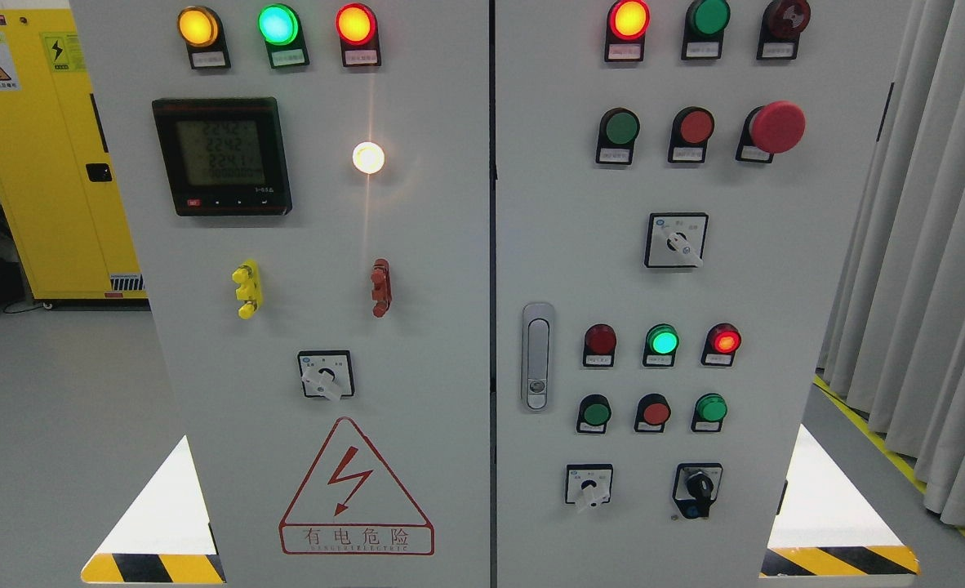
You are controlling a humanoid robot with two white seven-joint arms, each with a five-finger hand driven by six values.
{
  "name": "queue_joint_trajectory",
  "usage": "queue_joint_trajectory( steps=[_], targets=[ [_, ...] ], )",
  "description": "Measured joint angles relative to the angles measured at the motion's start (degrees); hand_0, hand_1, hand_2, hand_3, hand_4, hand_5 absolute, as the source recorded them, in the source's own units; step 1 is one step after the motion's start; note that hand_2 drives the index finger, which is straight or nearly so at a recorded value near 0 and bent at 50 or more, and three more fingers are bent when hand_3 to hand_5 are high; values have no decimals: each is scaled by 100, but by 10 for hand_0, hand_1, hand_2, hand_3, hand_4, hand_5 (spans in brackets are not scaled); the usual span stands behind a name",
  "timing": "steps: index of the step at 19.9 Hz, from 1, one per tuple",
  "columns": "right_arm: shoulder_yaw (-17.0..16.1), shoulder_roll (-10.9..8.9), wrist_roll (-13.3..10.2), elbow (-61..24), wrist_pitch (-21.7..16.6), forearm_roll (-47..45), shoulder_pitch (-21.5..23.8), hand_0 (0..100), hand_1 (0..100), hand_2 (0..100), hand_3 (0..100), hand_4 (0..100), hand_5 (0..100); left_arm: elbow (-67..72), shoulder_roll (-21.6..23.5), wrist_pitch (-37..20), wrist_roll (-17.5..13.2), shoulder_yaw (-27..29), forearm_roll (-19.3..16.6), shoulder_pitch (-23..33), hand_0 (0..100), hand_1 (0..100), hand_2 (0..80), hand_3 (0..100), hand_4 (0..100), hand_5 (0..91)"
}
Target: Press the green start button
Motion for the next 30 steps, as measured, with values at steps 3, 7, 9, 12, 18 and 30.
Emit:
queue_joint_trajectory(
  steps=[3,7,9,12,18,30],
  targets=[
    [-5,-3,-18,22,-4,-1,-3,149,267,0,0,0,0,0,0,0,0,0,0,0,120,556,0,0,0,0],
    [-16,-3,-14,43,-5,-1,-5,149,267,0,0,0,0,0,0,0,-1,0,-1,0,120,556,0,0,0,0],
    [-23,-3,12,50,-11,-1,-8,149,267,0,0,0,0,0,0,0,-1,0,0,0,120,556,0,0,0,0],
    [-28,-1,42,55,-300,5,-18,148,280,0,0,0,0,0,0,0,-1,0,0,0,120,556,0,0,0,0],
    [-28,27,-36,-296,-867,25,64,144,329,0,0,0,0,0,0,0,0,0,1,0,120,556,0,0,0,0],
    [137,81,339,-3013,-1656,58,1198,147,372,0,0,0,0,0,-27,0,-1,5,3,0,120,556,0,0,0,0]
  ],
)
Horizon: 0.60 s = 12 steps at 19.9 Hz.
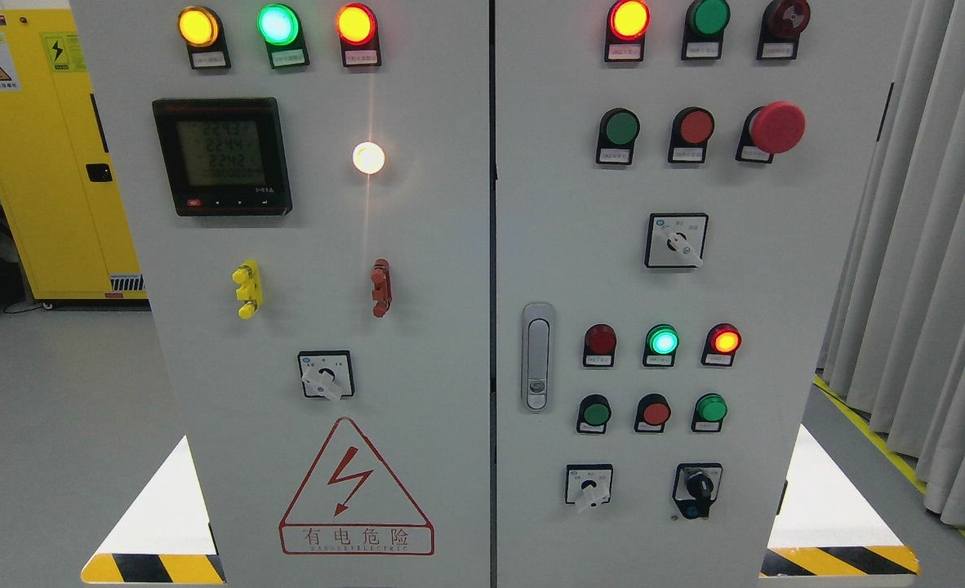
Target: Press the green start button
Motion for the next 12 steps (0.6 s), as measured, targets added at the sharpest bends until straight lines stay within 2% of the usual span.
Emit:
queue_joint_trajectory(
  steps=[6,10,12],
  targets=[
    [137,69,53,-1491,-105,36,253,145,387,0,0,0,0,0,-119,0,-2,2,-2,0,120,556,0,0,0,0],
    [194,102,59,-2266,-515,54,315,143,396,0,0,0,0,0,-202,0,-2,2,-4,0,120,556,0,0,0,0],
    [215,113,69,-2630,-688,100,327,140,403,0,77,73,0,0,-247,0,-2,2,-4,0,120,556,0,0,0,0]
  ],
)
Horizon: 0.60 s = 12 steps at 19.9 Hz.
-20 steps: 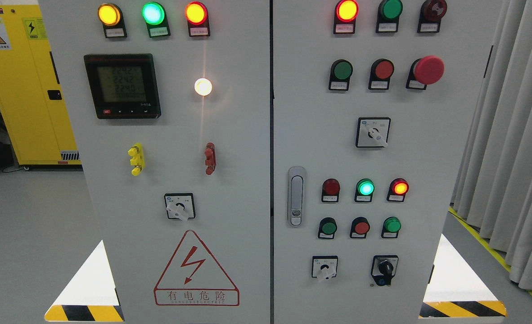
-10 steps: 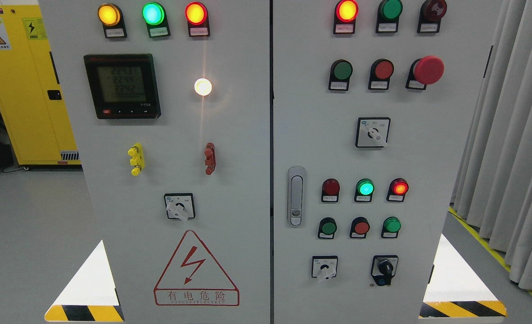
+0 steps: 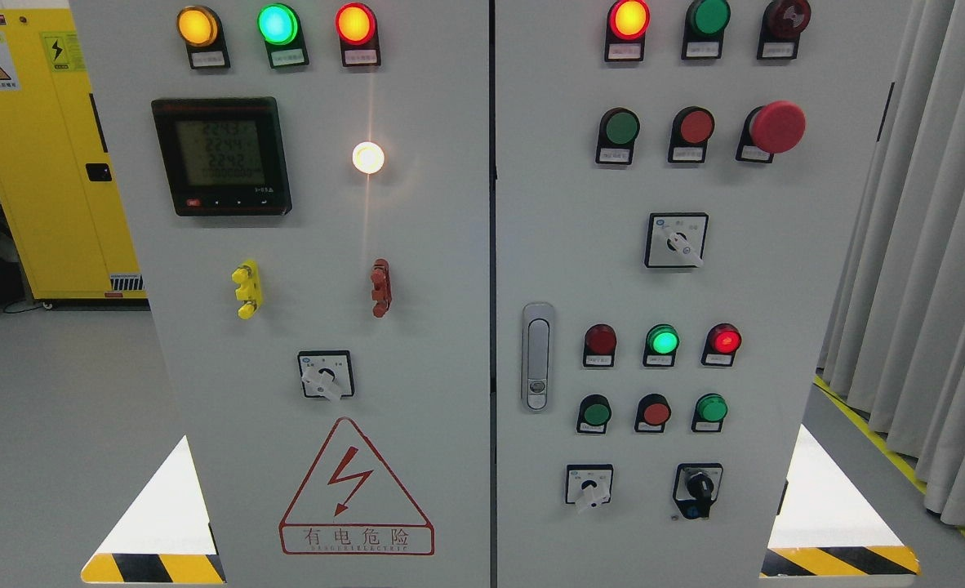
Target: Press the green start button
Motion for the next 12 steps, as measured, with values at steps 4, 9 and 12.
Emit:
queue_joint_trajectory(
  steps=[4,9,12],
  targets=[
    [35,5,11,-799,-152,129,-53,130,437,0,272,291,146,0,-85,0,0,0,0,0,120,556,0,0,0,0],
    [64,-31,126,-1852,-355,632,-287,133,474,0,345,375,246,0,-173,0,0,-2,0,0,120,556,0,0,0,0],
    [48,-71,149,-2425,-439,1187,-513,148,495,0,375,413,290,0,-211,0,0,-6,-1,0,120,556,0,0,0,0]
  ],
)
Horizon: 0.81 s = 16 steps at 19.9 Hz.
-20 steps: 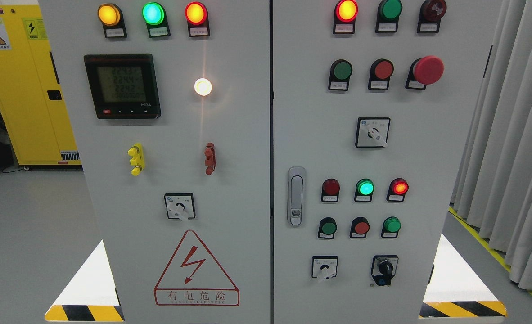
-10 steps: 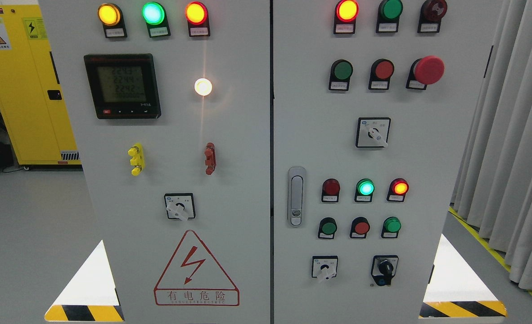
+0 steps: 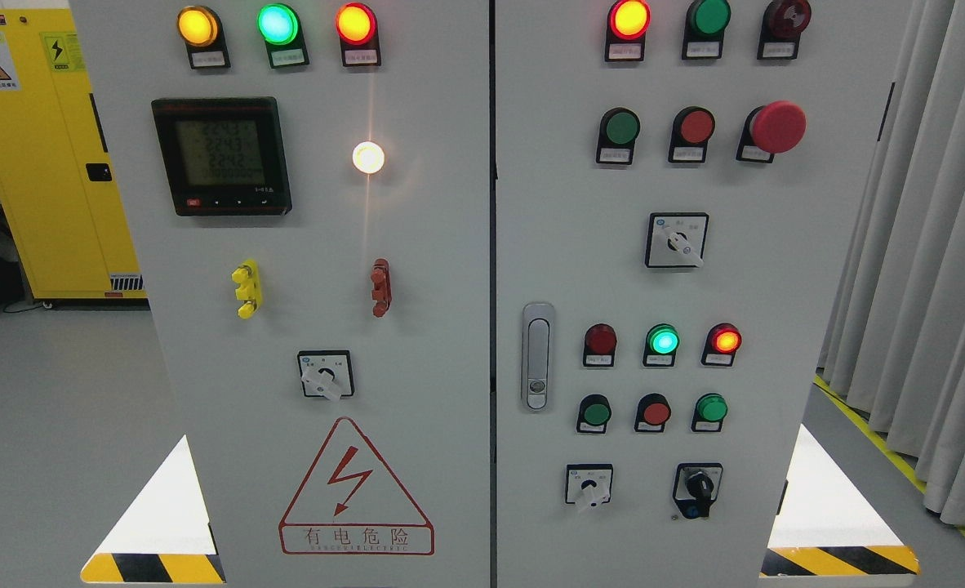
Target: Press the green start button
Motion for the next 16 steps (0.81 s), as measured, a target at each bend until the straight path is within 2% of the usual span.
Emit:
queue_joint_trajectory(
  steps=[5,7,8,9,11,13,16],
  targets=[
    [-52,-53,-26,-888,-51,929,-470,196,553,0,529,544,414,0,-42,0,0,-4,-1,0,120,556,0,0,0,0],
    [-69,-69,-36,-1167,-53,1230,-660,207,554,0,535,551,418,0,-55,0,0,-5,-1,0,120,556,0,0,0,0],
    [-78,-76,-40,-1304,-56,1381,-777,215,573,0,619,639,490,0,-61,0,0,-5,-1,0,120,556,0,0,0,0],
    [-87,-83,-42,-1421,-78,1535,-910,218,577,0,659,654,518,0,-65,0,0,-5,-1,0,120,556,0,0,0,0],
    [-114,-93,-57,-1624,-126,1797,-1137,230,581,0,663,665,528,0,-74,0,0,-6,-1,0,120,556,0,0,0,0],
    [-138,-101,-57,-1795,-161,2073,-1366,251,595,0,726,733,619,0,-82,0,0,-6,-1,0,120,556,0,0,0,0],
    [-167,-112,-57,-2005,-181,2424,-1681,271,611,0,736,761,655,0,-92,0,0,-7,-1,0,120,556,0,0,0,0]
  ],
)
